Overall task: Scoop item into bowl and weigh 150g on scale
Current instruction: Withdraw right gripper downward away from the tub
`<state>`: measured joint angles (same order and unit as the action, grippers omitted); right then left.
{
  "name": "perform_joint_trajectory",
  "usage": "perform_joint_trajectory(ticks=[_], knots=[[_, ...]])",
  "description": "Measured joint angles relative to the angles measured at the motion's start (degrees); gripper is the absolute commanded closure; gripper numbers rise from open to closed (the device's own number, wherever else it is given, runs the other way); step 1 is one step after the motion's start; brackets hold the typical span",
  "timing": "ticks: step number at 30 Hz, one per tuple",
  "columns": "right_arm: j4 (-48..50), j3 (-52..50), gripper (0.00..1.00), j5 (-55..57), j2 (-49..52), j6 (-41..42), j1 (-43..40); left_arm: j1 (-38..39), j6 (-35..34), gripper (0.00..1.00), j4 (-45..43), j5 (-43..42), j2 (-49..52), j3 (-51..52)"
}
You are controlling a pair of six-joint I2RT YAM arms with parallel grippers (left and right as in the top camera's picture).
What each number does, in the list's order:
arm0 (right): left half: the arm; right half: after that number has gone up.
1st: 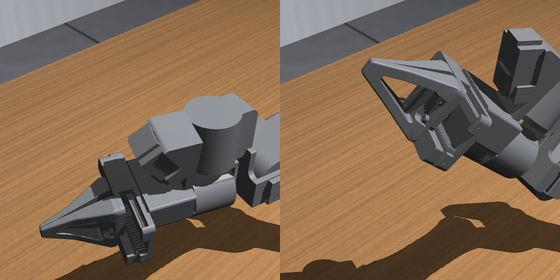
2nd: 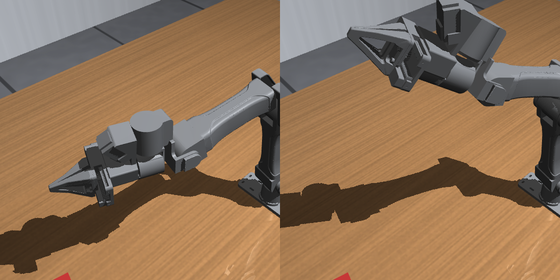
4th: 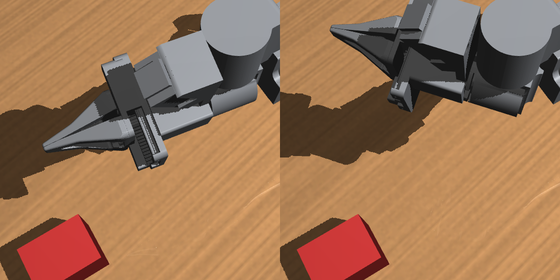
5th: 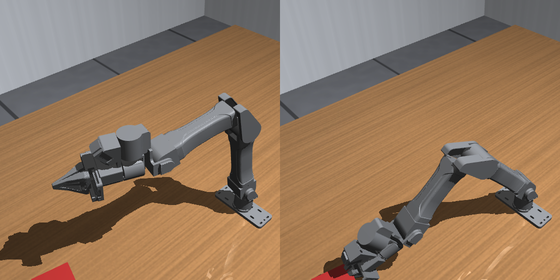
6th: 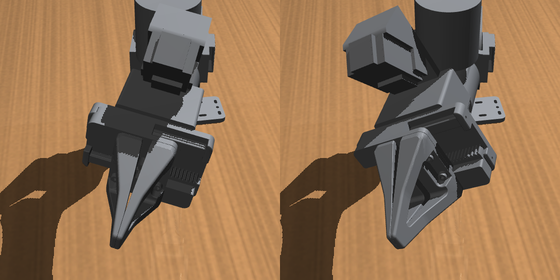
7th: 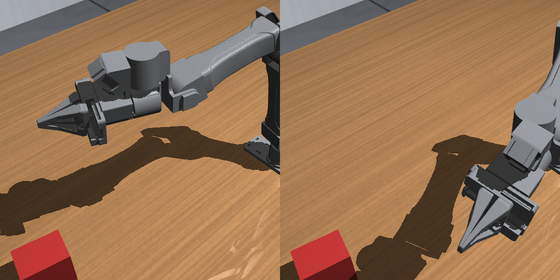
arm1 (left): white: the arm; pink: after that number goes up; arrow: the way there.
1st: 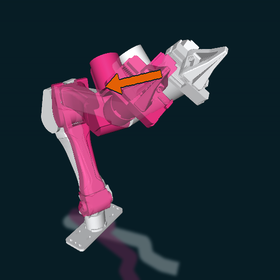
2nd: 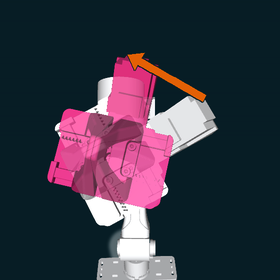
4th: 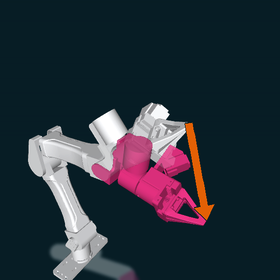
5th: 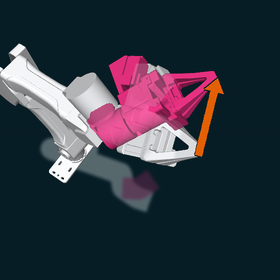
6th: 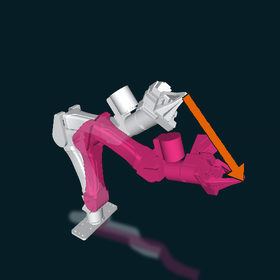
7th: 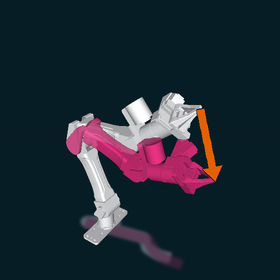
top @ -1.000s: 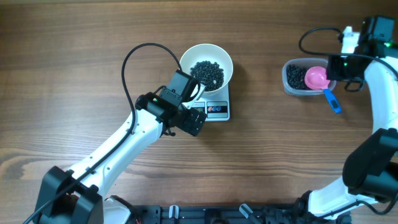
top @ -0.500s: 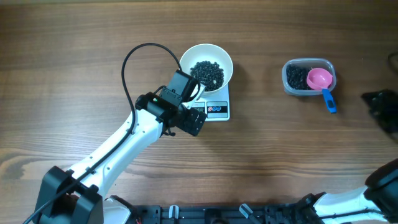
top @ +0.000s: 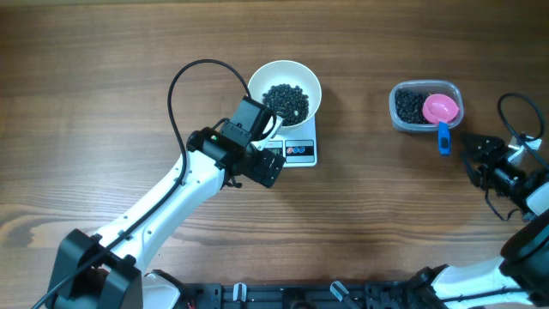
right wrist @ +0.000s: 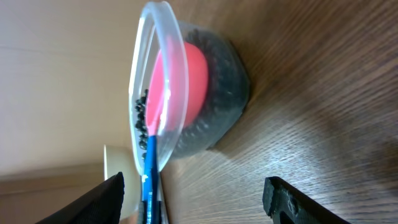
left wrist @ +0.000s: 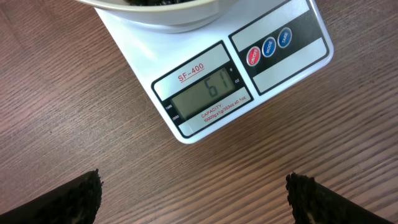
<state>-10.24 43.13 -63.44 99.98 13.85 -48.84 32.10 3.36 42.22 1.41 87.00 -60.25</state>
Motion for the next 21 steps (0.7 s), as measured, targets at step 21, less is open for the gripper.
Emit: perform_joint_trajectory(ticks=[21], knots=[[38.95,-33.03,0.10,25.49,-31.87,51.19,16.52,0.00,0.00,0.00,0.00,-0.02,0.00,0.00]])
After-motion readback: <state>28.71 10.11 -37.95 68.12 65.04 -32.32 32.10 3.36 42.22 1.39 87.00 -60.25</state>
